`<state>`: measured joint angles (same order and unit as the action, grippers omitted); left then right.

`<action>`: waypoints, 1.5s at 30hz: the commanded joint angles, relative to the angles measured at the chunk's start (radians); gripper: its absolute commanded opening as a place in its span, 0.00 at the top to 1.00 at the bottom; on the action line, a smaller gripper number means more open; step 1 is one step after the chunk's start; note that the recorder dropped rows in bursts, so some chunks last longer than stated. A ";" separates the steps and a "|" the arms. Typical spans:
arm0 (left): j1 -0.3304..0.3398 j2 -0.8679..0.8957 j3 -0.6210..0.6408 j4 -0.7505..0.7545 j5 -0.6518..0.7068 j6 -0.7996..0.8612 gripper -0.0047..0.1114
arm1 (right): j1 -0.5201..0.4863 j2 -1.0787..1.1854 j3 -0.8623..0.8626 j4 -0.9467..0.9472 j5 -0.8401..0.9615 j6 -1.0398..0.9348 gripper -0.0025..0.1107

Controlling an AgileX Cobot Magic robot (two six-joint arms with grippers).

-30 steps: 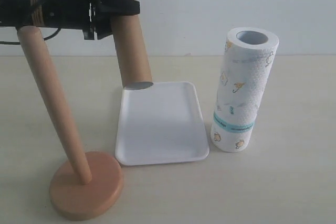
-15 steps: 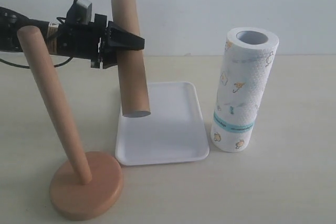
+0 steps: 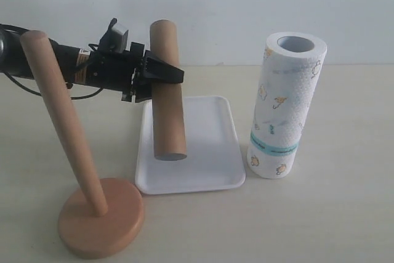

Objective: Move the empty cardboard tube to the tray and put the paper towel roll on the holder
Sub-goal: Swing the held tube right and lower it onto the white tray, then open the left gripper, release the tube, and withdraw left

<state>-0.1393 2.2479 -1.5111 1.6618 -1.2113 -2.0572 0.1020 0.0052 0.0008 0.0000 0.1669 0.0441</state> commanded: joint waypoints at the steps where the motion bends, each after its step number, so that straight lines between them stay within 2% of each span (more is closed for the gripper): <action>1: -0.009 0.007 -0.006 -0.004 -0.010 0.009 0.92 | -0.003 -0.005 -0.001 0.000 -0.009 0.000 0.95; 13: -0.032 0.085 -0.006 0.030 -0.010 0.009 0.92 | -0.003 -0.005 -0.001 0.000 -0.009 0.000 0.95; 27: -0.032 0.087 -0.006 0.026 -0.009 -0.011 0.92 | -0.003 -0.005 -0.001 -0.006 -0.018 0.000 0.95; 45: -0.032 0.090 -0.006 0.032 0.120 -0.015 0.92 | -0.003 -0.005 -0.001 -0.006 -0.018 0.000 0.95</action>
<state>-0.1635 2.3377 -1.5111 1.6947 -1.1015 -2.0650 0.1020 0.0052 0.0008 0.0000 0.1590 0.0441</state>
